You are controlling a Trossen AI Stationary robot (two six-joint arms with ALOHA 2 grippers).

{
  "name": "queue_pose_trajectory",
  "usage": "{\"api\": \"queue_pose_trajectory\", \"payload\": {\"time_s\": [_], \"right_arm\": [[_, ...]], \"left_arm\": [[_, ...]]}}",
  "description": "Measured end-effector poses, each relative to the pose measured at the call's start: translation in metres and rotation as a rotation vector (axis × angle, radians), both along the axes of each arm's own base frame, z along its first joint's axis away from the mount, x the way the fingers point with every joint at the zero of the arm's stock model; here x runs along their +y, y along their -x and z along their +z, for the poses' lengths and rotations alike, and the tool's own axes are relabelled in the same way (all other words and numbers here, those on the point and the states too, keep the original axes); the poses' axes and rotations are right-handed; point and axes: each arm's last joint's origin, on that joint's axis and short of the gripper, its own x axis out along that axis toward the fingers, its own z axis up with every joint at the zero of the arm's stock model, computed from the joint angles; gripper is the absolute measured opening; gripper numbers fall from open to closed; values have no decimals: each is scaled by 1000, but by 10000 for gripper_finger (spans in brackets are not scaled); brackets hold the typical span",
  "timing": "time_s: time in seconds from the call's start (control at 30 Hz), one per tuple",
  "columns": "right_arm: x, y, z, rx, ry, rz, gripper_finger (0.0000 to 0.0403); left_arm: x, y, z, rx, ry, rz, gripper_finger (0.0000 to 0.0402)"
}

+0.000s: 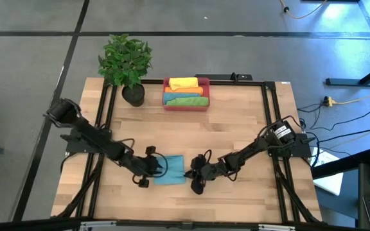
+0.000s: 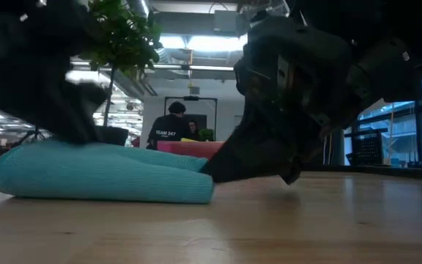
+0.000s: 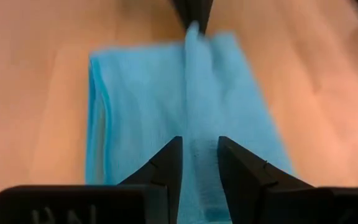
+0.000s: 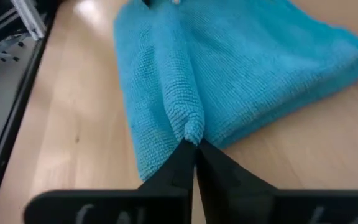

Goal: Roll microfiber towels into tight, uniform cylinder then place into a basket
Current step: Roll the blue towel

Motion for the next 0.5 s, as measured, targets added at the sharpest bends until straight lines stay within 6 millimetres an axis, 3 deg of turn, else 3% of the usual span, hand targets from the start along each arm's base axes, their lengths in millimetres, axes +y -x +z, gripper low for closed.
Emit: {"api": "queue_pose_trajectory", "payload": {"time_s": [0.2,0.5], "right_arm": [[3,-8,9,-59,104,73,54],[12,-28,32,-127,370,228,170]], "left_arm": [[-3,-2,-29,124,24,16,90],[-4,-3,-33,140,37,26,90]]}}
